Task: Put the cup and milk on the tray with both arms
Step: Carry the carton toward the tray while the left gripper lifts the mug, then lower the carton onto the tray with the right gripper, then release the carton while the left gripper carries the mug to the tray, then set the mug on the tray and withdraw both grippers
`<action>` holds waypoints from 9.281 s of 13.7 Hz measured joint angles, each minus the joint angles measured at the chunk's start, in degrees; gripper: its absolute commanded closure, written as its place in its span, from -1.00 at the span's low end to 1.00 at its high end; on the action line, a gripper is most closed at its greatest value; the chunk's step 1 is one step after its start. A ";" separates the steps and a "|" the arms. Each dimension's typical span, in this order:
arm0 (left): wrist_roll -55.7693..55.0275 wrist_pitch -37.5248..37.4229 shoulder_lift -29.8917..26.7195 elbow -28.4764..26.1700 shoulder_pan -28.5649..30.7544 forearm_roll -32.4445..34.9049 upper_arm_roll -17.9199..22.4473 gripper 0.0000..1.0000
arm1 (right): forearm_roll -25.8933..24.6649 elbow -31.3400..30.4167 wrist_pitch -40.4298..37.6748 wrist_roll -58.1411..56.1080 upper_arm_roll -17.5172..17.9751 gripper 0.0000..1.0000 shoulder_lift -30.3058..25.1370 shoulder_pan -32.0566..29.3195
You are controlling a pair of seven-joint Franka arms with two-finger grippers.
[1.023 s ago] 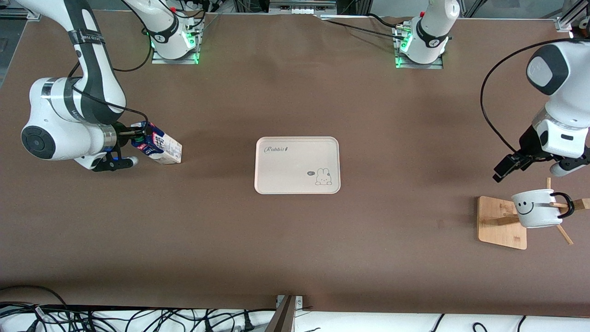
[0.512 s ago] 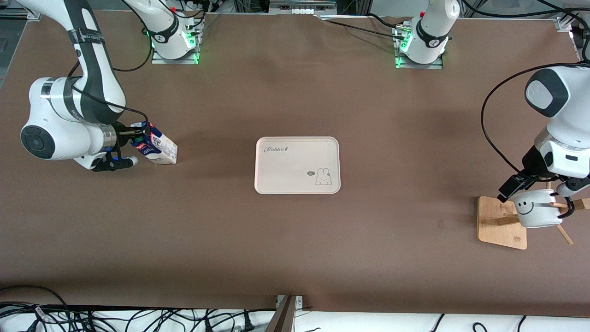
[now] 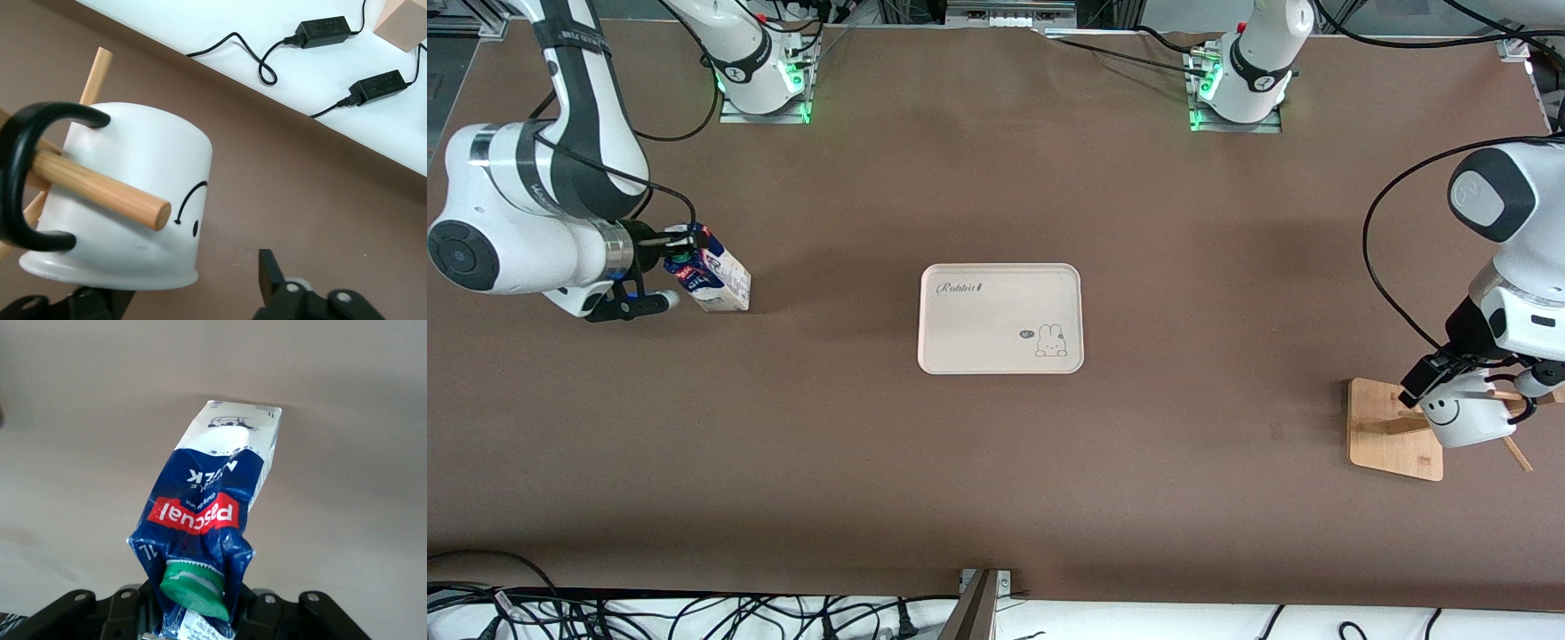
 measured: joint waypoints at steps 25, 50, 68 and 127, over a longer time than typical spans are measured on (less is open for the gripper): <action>-2.06 -18.64 -2.07 7.35 -0.38 -0.05 -2.91 1.00 | 9.55 8.84 22.12 47.69 16.76 0.71 4.51 5.81; -2.90 -48.09 7.09 30.25 -9.43 10.08 -10.39 1.00 | 8.92 16.01 23.33 26.89 20.34 0.82 16.44 12.68; -2.90 -50.28 7.09 30.59 -9.47 10.08 -10.40 1.00 | 11.72 19.49 20.38 27.98 21.34 -1.00 21.17 12.08; 16.08 -47.91 -16.21 10.69 -11.00 5.74 -3.60 -1.00 | -6.70 16.19 1.16 16.99 8.52 -1.00 -7.41 -15.51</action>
